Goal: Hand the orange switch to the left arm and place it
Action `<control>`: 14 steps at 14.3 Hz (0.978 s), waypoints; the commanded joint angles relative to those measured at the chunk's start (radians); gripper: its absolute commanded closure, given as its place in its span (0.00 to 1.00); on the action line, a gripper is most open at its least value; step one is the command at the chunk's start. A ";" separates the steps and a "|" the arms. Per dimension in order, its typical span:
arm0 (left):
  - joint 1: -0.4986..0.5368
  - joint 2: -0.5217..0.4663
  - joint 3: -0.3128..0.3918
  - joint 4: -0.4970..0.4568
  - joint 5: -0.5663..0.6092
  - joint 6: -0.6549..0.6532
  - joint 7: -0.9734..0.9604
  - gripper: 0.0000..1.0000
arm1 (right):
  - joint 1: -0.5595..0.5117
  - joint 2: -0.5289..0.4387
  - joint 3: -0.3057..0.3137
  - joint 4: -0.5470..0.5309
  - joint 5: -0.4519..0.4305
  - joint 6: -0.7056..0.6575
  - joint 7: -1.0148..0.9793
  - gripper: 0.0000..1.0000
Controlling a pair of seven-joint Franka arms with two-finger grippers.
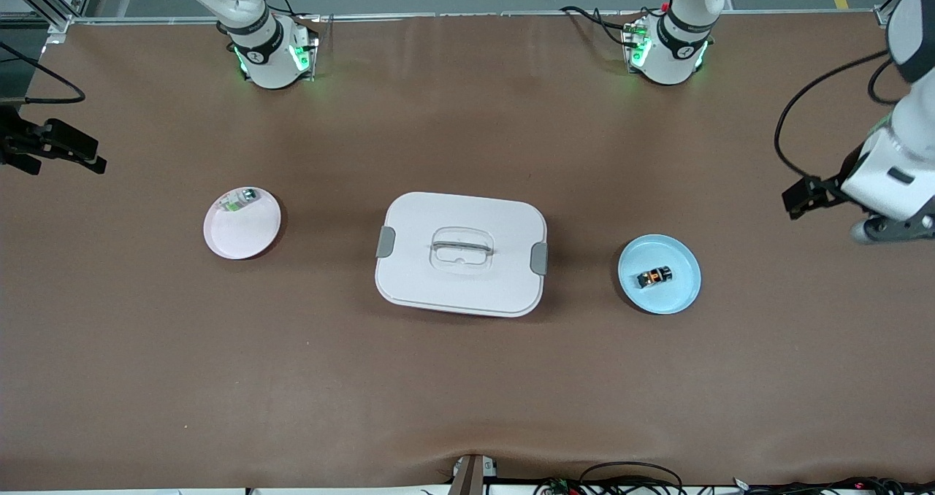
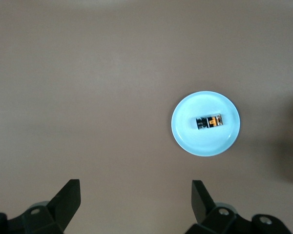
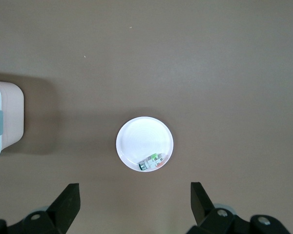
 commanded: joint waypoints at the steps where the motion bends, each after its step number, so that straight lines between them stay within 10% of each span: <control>1: -0.079 -0.098 0.119 -0.077 -0.063 -0.028 0.017 0.00 | -0.039 0.012 0.011 0.038 -0.016 -0.022 -0.007 0.00; 14: -0.145 -0.210 0.183 -0.150 -0.126 -0.036 0.015 0.00 | -0.037 0.015 0.014 0.038 -0.010 -0.021 -0.004 0.00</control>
